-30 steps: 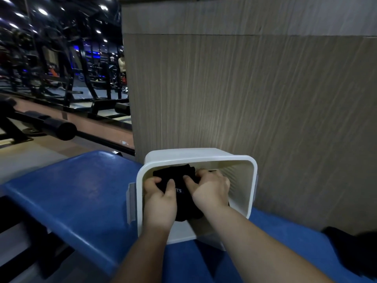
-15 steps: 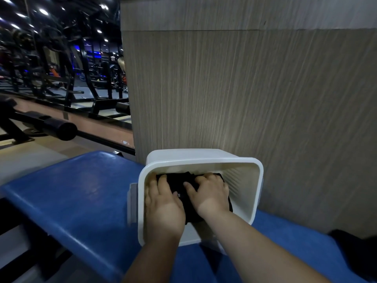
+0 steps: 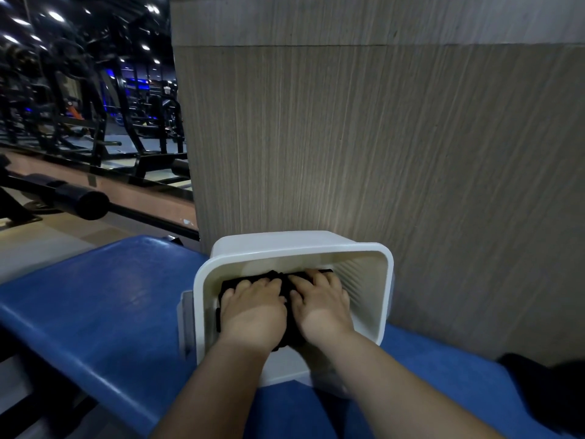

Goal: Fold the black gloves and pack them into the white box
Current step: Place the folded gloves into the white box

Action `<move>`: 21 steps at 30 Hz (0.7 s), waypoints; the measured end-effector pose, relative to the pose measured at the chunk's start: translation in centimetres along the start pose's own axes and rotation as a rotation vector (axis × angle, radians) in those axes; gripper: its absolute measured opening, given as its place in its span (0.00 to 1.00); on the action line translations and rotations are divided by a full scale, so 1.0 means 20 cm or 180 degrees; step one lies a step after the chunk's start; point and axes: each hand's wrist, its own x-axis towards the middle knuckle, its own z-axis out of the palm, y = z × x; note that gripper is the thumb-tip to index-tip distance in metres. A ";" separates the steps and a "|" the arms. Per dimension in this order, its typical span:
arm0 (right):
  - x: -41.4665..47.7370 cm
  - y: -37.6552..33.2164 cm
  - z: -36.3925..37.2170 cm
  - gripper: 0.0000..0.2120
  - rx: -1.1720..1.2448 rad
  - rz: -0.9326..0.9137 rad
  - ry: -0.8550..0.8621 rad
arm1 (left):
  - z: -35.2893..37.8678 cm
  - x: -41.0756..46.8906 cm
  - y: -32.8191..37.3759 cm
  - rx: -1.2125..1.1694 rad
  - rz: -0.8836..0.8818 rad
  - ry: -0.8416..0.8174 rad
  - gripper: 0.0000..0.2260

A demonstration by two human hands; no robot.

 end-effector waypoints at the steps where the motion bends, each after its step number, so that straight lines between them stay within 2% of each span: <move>1: 0.00 0.00 0.00 0.19 -0.0042 0.0008 -0.0028 | 0.00 0.01 0.00 0.0058 0.0019 -0.0038 0.15; 9: 0.00 0.01 0.05 0.23 -0.0150 0.0361 -0.0298 | 0.11 -0.01 -0.04 0.0001 0.0001 -0.0141 0.22; 15: 0.00 0.01 0.08 0.24 -0.0133 0.0674 -0.0350 | 0.17 -0.01 -0.08 -0.0103 -0.0104 -0.0185 0.22; 21: 0.00 0.01 0.08 0.24 -0.0132 0.0731 -0.0307 | 0.18 -0.01 -0.08 -0.0088 -0.0139 -0.0181 0.22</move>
